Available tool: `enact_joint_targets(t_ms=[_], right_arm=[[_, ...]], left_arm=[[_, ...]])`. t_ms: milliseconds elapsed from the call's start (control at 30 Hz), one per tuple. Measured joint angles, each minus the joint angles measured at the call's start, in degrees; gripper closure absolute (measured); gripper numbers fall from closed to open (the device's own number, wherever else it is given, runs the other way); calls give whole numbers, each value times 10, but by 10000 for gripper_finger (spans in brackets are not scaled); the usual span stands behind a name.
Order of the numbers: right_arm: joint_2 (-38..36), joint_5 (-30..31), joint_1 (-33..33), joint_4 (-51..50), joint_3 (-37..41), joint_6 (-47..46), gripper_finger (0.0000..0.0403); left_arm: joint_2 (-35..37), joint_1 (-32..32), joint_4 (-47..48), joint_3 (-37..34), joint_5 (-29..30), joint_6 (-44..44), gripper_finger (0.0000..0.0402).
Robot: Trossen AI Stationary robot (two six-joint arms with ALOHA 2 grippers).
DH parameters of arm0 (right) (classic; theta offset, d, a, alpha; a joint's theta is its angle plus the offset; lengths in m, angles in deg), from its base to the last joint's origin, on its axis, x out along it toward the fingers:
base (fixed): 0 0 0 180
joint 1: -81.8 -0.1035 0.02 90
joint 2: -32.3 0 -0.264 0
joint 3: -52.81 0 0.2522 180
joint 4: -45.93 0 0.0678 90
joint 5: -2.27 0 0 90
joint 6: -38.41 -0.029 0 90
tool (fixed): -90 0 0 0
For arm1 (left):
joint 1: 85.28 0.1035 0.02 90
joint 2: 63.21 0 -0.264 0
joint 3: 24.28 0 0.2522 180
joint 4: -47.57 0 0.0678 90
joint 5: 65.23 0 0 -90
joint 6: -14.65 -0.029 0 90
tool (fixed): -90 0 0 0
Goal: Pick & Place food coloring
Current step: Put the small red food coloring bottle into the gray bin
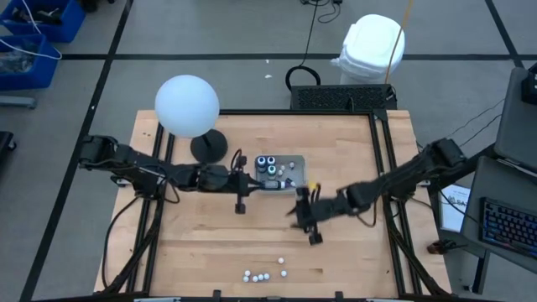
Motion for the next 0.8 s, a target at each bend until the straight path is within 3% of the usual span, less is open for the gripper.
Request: enact_joint_targets(t_ms=[333,600,800], right_arm=[[138,0,-103,76,-70,7,232],[155,-1,-130,80,-73,49,232],[184,-9,-126,162,-73,74,234]], left_arm=[[0,-61,43,0,3,35,378],[0,-81,63,0,4,32,378],[0,-77,64,0,4,16,378]])
